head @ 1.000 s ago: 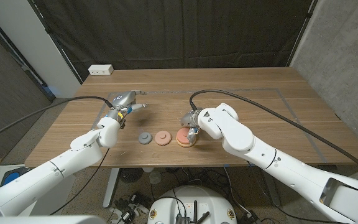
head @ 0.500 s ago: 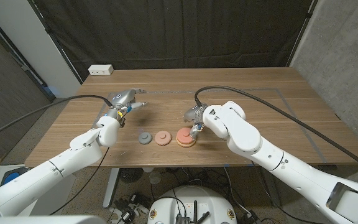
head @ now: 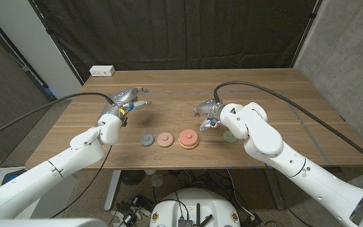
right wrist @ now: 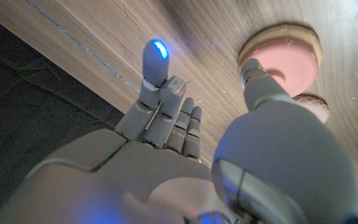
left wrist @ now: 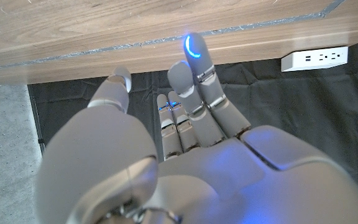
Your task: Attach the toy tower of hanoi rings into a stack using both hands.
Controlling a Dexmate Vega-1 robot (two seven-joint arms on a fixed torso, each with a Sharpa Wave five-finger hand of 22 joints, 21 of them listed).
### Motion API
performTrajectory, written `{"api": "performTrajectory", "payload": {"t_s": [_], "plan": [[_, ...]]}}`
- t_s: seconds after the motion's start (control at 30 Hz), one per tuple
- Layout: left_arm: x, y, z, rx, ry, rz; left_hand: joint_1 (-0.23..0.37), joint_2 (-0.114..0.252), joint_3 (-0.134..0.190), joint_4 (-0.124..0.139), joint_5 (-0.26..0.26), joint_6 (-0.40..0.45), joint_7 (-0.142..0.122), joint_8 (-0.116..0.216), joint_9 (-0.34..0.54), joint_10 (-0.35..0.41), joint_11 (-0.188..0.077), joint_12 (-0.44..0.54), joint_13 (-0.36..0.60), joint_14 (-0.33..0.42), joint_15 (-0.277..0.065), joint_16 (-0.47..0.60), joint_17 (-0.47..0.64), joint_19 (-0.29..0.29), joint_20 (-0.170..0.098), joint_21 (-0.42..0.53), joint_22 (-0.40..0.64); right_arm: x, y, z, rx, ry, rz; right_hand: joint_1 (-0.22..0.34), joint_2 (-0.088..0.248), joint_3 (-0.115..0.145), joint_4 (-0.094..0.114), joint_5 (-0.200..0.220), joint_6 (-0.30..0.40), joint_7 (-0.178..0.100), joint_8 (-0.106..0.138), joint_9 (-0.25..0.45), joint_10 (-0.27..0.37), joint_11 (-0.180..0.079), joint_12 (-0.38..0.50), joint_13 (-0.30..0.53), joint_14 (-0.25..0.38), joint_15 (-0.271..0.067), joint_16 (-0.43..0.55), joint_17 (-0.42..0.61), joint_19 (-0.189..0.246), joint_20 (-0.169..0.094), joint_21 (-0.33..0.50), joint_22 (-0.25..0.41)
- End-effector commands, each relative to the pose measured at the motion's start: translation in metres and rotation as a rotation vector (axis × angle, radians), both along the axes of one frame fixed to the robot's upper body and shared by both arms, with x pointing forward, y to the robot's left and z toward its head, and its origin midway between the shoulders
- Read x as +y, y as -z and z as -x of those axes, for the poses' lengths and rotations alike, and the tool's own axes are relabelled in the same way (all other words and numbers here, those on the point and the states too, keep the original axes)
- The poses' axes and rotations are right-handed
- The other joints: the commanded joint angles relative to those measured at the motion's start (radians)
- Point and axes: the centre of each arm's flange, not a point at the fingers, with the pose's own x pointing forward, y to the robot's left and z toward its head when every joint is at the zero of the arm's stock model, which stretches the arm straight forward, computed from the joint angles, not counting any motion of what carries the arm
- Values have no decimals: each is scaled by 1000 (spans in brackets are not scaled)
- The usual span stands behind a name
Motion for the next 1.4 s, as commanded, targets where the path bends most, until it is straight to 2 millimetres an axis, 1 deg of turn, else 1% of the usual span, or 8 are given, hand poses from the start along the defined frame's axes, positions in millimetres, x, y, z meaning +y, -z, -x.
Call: {"api": "performTrajectory", "payload": {"t_s": [0.03,0.07,0.17,0.37,0.57,0.73,1.0,1.4], "plan": [[-15,5,-7,16,5,32,-3,0,10,0,6,-3,-3,-1,1,-2,2,1,4,-4,-16,-8,-1,-7,-78,8,0,-40,-3,-10,-99,3,-71,13,6,11,-3,11,20,-5,11,3,23,1,6,-2,19,-96,12,2,15,-60,7,1],[-15,5,-8,16,5,39,-3,0,10,0,6,-2,-4,0,1,-1,4,2,4,-3,-16,-8,-1,-7,-79,9,0,-42,-3,-11,-108,10,-73,14,6,12,-3,11,25,-3,13,3,29,4,8,-3,21,-96,14,2,17,-60,8,1],[-16,4,-9,13,11,65,-2,0,11,-1,6,0,-3,1,1,1,1,2,4,-2,-16,-7,0,-6,-79,10,0,-49,-5,-15,-119,25,-110,16,9,14,-2,12,34,-10,17,2,41,-2,9,-4,29,-96,19,2,22,-60,12,1],[-18,-4,-7,13,19,51,-2,-1,12,-1,6,2,-2,2,1,1,2,2,4,0,-15,-6,1,-7,-79,11,0,-63,-12,-21,-152,69,-200,23,14,19,-3,15,42,-14,19,1,54,-11,10,-4,44,-96,31,3,29,-61,17,1],[-17,-10,-10,15,27,45,-4,-2,14,0,6,-1,-2,1,1,0,2,1,4,3,-16,-3,4,-9,-78,13,-1,-77,-11,-25,-184,100,-294,33,16,26,-6,19,51,-18,23,0,70,-16,10,-5,57,-96,40,3,38,-61,22,1],[-17,-16,-11,-8,32,45,-4,-3,14,0,6,-1,-2,1,1,0,2,1,4,0,-16,-7,1,-10,-78,13,-1,-88,-11,-25,-204,123,-335,37,21,30,-4,22,69,-22,30,1,89,-22,13,-6,69,-96,45,3,44,-61,25,-2],[-16,-20,-14,-1,36,32,-7,-3,14,1,6,-1,-2,1,1,0,3,1,4,1,-16,-7,1,-11,-78,13,-1,-103,-11,-25,-236,137,-403,37,24,33,-2,24,90,-31,40,3,101,-23,12,-6,79,-96,49,3,51,-61,30,-2],[-15,-30,-9,3,23,12,-9,-5,16,0,5,-8,1,-1,1,-8,5,0,5,-1,-16,-10,-2,-14,-78,16,-1,-121,-9,-32,-254,158,-465,34,27,37,1,26,112,-33,52,6,138,-28,19,-3,100,-96,55,3,64,-60,39,-1]]}}
